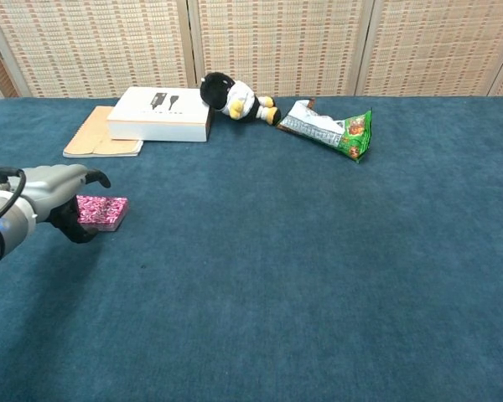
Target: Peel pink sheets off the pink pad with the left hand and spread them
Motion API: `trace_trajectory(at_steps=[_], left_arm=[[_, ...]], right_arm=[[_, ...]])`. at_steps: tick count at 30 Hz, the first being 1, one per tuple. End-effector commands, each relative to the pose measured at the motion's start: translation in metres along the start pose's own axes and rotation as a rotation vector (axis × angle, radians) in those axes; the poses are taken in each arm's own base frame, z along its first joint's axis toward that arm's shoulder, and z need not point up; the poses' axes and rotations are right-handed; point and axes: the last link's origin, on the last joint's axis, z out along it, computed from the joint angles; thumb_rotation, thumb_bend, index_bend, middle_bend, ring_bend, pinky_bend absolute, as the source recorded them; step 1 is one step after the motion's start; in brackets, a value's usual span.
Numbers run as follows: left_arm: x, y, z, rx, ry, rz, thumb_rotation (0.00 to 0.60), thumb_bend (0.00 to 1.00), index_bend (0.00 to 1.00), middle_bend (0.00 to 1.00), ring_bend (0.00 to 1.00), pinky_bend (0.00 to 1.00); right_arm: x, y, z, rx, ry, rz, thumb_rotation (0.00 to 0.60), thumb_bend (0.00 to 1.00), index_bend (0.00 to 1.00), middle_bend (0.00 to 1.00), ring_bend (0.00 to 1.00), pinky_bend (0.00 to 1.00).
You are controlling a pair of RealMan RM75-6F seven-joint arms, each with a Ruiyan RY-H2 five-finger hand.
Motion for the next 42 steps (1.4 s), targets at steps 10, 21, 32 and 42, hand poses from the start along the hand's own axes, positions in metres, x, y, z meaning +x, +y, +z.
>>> trace_trajectory(at_steps=[10, 21, 32, 42], left_arm=[[-0.005, -0.002, 0.014, 0.043, 0.022, 0.042, 0.600, 0.38, 0.21, 1.00, 1.00, 1.00], [-0.007, -0.007, 0.019, 0.066, 0.023, 0.044, 0.600, 0.38, 0.23, 1.00, 1.00, 1.00], [-0.010, -0.008, 0.019, 0.067, 0.016, 0.034, 0.600, 0.38, 0.25, 1.00, 1.00, 1.00], [-0.007, -0.004, 0.015, 0.044, 0.018, 0.029, 0.600, 0.38, 0.25, 1.00, 1.00, 1.00]], right_arm=[[0.000, 0.000, 0.000, 0.002, -0.005, -0.001, 0.600, 0.45, 0.95, 0.86, 0.73, 0.87], [-0.001, 0.000, 0.000, 0.002, -0.012, -0.003, 0.600, 0.45, 0.95, 0.86, 0.73, 0.87], [-0.001, 0.000, 0.000, 0.003, -0.013, -0.004, 0.600, 0.45, 0.95, 0.86, 0.73, 0.87], [-0.001, -0.001, 0.000, 0.003, -0.016, -0.004, 0.600, 0.45, 0.95, 0.86, 0.73, 0.87]])
